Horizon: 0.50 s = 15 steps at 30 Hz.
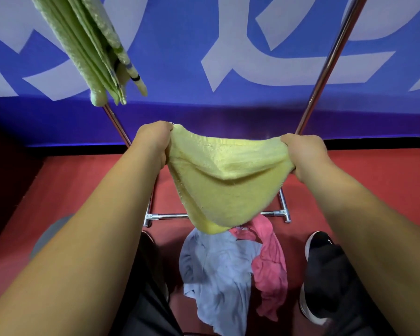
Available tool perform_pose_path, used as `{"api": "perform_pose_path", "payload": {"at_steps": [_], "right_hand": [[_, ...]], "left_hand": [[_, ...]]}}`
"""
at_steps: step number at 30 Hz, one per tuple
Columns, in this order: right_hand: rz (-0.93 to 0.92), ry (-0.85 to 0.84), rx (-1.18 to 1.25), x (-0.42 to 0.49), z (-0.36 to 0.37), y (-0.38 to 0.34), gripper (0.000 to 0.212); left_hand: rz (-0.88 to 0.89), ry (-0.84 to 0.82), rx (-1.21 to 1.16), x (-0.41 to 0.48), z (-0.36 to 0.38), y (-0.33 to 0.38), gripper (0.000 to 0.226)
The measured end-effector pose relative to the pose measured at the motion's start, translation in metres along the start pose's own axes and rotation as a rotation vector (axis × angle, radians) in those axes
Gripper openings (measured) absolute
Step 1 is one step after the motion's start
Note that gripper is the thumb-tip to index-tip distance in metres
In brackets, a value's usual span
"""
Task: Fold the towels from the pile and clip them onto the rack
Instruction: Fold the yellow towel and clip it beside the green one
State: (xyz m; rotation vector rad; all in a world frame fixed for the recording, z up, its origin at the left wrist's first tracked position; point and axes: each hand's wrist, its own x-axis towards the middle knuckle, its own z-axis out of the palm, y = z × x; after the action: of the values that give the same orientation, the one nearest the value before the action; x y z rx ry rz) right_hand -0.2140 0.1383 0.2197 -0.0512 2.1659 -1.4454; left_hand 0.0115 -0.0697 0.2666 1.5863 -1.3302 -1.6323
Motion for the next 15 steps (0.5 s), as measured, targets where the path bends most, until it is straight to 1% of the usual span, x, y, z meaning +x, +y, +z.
{"api": "perform_pose_path", "payload": {"at_steps": [2, 4, 5, 7, 9, 15], "right_hand": [[-0.057, -0.045, -0.052, -0.003, -0.001, 0.001, 0.025], [-0.151, -0.044, -0.059, -0.006, 0.003, 0.001, 0.022], [-0.21, -0.042, -0.065, -0.008, 0.007, 0.001, 0.024], [-0.302, -0.097, -0.073, -0.015, 0.014, -0.001, 0.026], [-0.338, -0.173, -0.077, -0.023, 0.021, -0.004, 0.027], [-0.487, -0.262, -0.276, -0.043, 0.042, -0.003, 0.032]], "left_hand": [[0.074, 0.017, 0.089, -0.004, 0.002, 0.002, 0.015], [0.162, -0.035, 0.172, -0.009, 0.006, 0.001, 0.017], [0.208, -0.075, 0.204, -0.012, 0.008, -0.001, 0.019], [0.275, -0.132, 0.234, -0.016, 0.014, -0.008, 0.021], [0.311, -0.191, 0.252, -0.019, 0.021, -0.015, 0.018], [0.366, -0.316, 0.321, -0.028, 0.05, -0.031, 0.018]]}}
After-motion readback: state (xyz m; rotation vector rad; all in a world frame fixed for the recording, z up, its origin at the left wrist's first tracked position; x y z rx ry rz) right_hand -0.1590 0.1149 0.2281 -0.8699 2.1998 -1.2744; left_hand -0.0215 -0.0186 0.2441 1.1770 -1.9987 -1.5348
